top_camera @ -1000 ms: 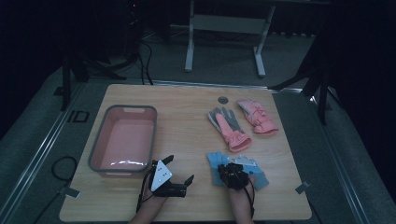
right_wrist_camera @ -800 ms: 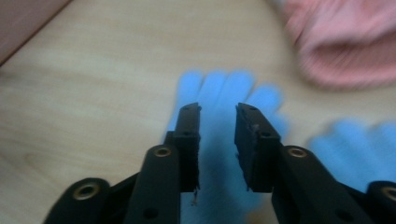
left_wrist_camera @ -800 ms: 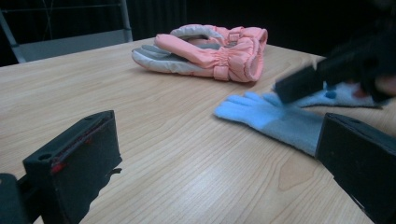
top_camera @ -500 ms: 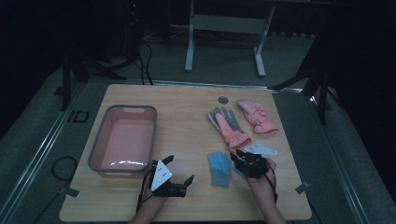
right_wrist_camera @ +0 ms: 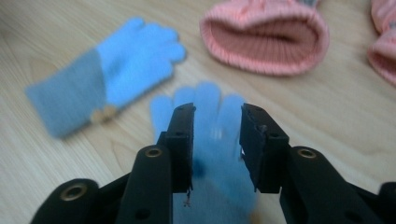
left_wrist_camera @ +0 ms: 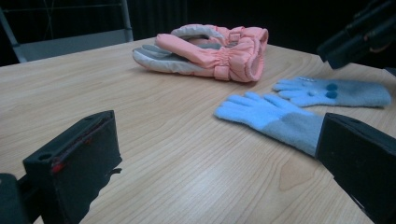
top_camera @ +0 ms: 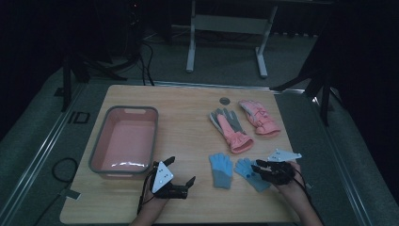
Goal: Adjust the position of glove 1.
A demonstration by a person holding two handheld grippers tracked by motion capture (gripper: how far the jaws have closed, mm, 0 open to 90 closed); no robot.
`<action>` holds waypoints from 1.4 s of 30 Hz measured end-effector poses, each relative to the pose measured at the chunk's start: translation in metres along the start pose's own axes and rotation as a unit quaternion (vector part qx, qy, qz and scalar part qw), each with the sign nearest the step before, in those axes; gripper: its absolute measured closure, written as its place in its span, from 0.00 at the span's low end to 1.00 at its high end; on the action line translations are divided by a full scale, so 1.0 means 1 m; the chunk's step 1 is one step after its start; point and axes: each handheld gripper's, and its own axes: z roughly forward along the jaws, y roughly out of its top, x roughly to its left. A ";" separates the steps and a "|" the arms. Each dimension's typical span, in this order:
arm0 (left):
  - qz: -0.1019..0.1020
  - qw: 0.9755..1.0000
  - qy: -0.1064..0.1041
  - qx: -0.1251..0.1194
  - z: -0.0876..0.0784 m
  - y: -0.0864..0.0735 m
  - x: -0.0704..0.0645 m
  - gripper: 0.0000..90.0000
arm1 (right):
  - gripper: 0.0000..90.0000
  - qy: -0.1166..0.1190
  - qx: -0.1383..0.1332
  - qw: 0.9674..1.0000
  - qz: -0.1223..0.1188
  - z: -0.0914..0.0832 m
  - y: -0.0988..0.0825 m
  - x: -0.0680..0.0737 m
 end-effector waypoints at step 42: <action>0.000 1.000 0.002 0.000 0.000 0.000 0.000 0.00 | 0.97 -0.205 -0.031 0.939 0.276 0.006 -0.029 0.026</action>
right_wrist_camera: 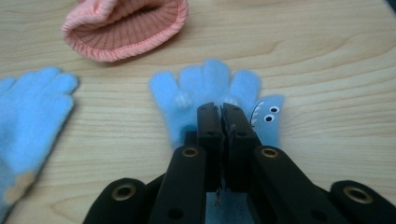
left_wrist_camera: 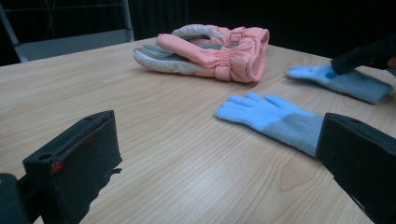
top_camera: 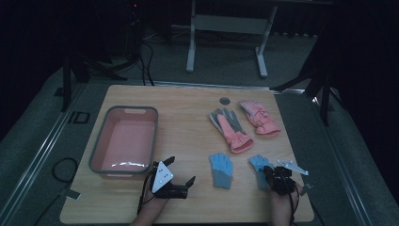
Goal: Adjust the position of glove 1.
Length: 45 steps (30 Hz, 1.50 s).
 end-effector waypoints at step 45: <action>0.001 1.000 -0.003 0.001 0.000 0.000 -0.001 0.00 | 0.88 0.167 0.019 0.959 -0.228 0.014 0.002 -0.041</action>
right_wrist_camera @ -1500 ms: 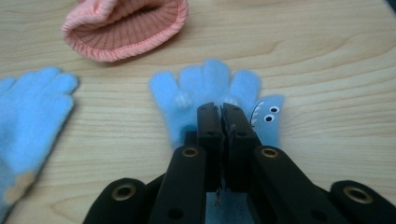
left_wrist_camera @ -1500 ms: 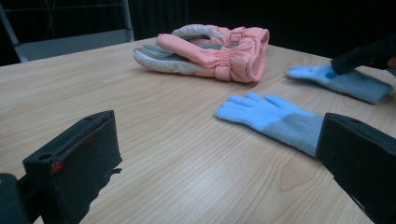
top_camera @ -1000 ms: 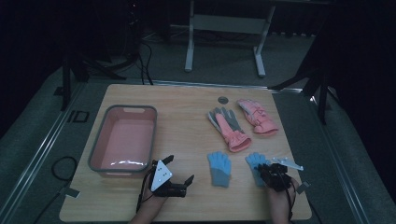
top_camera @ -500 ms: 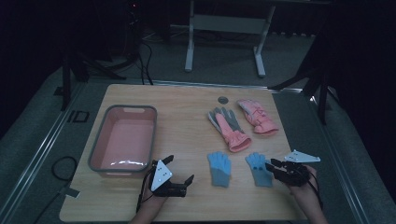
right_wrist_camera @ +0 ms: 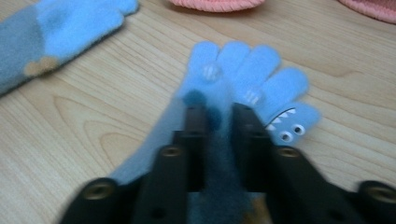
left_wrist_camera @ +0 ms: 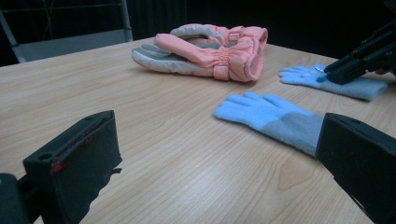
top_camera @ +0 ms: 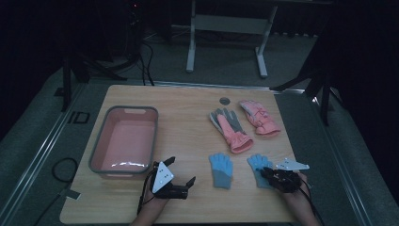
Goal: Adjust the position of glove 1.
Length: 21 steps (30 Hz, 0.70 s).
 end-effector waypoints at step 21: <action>-0.002 1.000 -0.001 -0.001 0.000 0.000 0.001 0.00 | 0.97 -0.050 -0.084 0.994 0.050 -0.035 0.085 0.065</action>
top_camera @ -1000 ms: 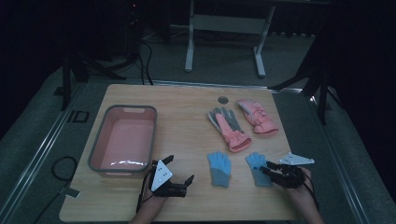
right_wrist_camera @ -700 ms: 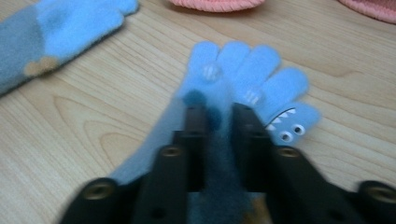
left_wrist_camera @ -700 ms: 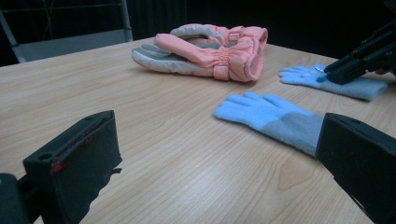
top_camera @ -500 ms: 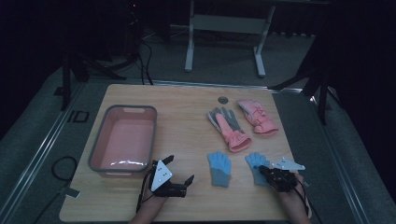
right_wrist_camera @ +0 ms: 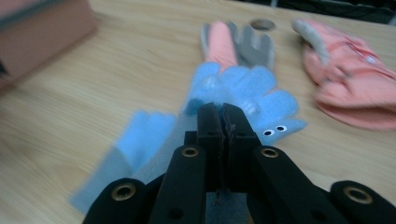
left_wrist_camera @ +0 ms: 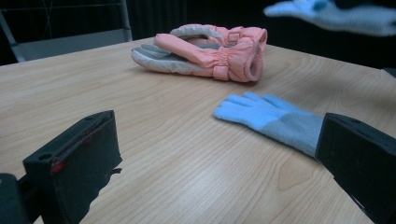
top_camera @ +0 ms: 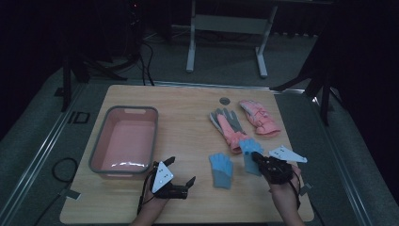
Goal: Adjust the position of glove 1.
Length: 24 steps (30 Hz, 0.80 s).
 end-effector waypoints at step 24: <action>-0.001 1.000 -0.004 0.001 0.000 0.000 0.000 0.00 | 0.97 0.057 0.064 0.996 -0.007 0.057 -0.020 0.069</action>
